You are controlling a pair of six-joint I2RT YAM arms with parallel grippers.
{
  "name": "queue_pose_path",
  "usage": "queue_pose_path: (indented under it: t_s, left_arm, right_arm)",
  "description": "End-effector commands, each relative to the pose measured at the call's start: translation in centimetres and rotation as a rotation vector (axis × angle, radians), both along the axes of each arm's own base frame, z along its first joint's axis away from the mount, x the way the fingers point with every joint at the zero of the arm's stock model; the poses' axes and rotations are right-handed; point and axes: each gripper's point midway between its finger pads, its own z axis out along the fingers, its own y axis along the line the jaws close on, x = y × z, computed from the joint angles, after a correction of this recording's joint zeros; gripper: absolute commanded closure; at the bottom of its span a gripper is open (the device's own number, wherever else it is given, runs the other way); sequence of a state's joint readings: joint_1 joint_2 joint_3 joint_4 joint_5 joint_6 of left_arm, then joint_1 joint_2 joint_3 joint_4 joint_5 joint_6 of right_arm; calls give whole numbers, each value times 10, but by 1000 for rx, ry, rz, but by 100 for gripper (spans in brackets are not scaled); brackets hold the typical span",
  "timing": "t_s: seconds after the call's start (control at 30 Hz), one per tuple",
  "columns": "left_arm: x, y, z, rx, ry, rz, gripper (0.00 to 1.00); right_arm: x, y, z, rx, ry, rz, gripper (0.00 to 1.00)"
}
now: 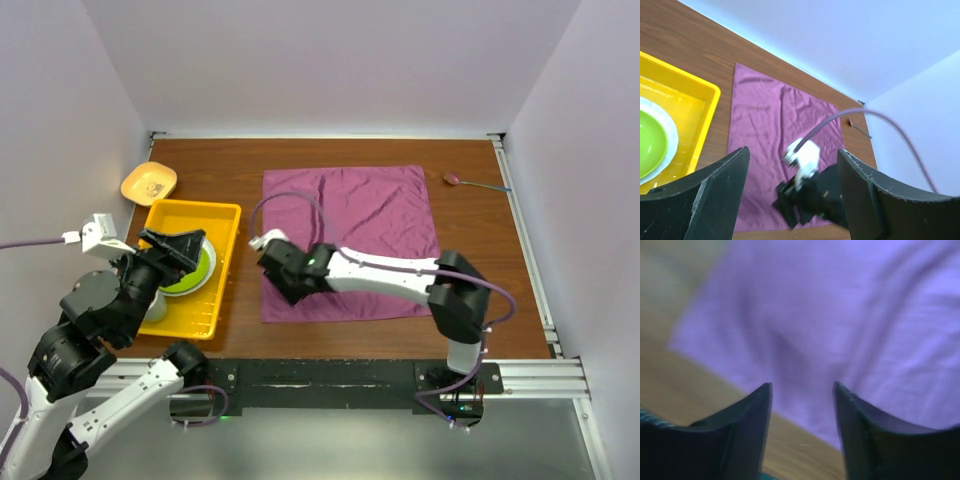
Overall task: Fold the napkin, place the utensils inside, and roll it up
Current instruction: Fold the napkin
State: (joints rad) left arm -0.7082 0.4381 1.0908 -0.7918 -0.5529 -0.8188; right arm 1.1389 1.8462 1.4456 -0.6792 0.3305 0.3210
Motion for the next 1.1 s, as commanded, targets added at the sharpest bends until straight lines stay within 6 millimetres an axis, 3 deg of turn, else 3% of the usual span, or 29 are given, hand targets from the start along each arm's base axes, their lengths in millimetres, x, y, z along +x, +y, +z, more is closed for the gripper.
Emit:
queue_pose_path:
  t_s: [0.0,0.03,0.1,0.3,0.7,1.07]
  left_arm:
    - [-7,20,4,-20,-3,73,24]
    - [-8,20,3,-20,0,68,24]
    - [-9,19,2,-16,8,63,24]
    - [-10,18,-7,-3,35,54,24]
    - [-3,12,-10,13,34,54,23]
    - [-3,16,-5,10,21,66,22]
  right_arm:
    - [-31,73,12,128,34,129,48]
    - [-36,78,-6,89,51,139,48]
    - [-45,95,-6,98,60,171,44]
    - [-58,116,-23,114,103,204,45]
    - [-62,123,-37,99,122,228,61]
    - [-67,118,-57,72,149,232,59]
